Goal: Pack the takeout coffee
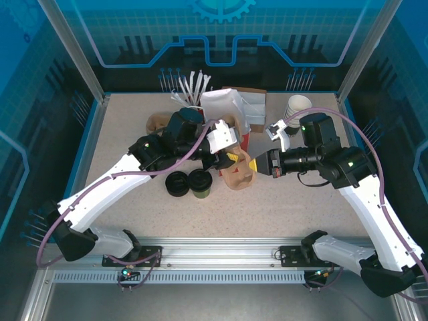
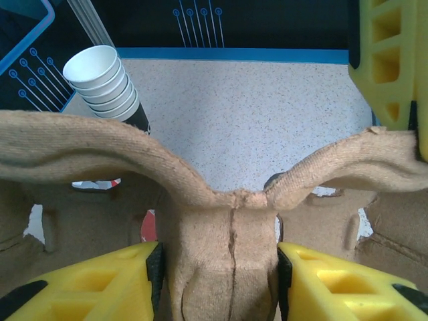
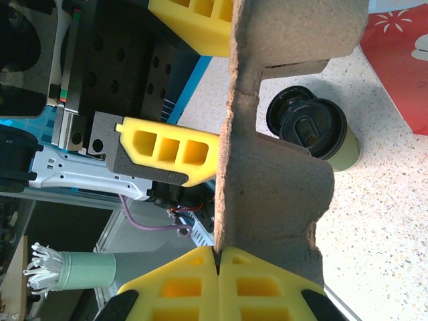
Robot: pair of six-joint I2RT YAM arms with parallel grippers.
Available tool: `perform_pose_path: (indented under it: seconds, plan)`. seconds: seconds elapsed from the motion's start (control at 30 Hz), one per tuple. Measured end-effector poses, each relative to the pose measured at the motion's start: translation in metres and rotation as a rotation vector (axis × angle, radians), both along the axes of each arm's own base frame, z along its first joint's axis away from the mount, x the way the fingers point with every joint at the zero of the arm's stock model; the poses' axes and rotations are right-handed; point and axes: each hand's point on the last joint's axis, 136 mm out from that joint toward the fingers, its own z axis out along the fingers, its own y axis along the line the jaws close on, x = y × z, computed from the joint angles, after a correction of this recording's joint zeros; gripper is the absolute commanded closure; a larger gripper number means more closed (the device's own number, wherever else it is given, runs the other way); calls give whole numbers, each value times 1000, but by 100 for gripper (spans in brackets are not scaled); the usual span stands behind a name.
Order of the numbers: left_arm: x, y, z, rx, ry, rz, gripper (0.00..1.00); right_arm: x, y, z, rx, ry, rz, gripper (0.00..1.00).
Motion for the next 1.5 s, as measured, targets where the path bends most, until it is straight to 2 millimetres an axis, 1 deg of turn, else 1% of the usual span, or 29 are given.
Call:
perform_pose_path:
  seconds: [0.07,0.17,0.27,0.47,0.63,0.83,0.93,1.03,1.17,1.3,1.4,1.47,1.5]
  plan:
    - [0,0,0,1,-2,-3,54,0,0,0,0,0,0,100]
    - [0,0,0,4,-8,-5,48,0,0,0,-1,3,0,100]
    - [0,0,-1,13,-18,-7,47,-1,0,-1,-3,6,0,100]
    - [2,-3,-7,26,-13,-13,56,-1,0,0,-2,4,0,100]
    - [1,-3,-7,28,-12,-16,61,0,0,-1,-3,5,-1,100]
    - [1,-3,-7,27,-10,-14,64,1,-1,-1,-11,1,-9,100]
    - [1,-3,-7,23,-5,-10,64,2,-3,-1,-23,-9,-20,93]
    - [2,-2,-5,12,6,1,64,3,-6,2,-34,-27,-28,81]
    - [10,10,1,-5,13,50,64,4,-10,10,-48,-66,-40,71]
    - [17,29,16,-42,9,113,64,14,-17,19,-62,-110,-85,67]
    - [21,49,27,-77,9,172,64,30,-17,22,-93,-132,-117,65]
    - [24,62,32,-100,18,215,61,48,-16,22,-125,-142,-142,63]
    - [25,69,35,-116,29,244,61,60,-14,20,-149,-144,-156,63]
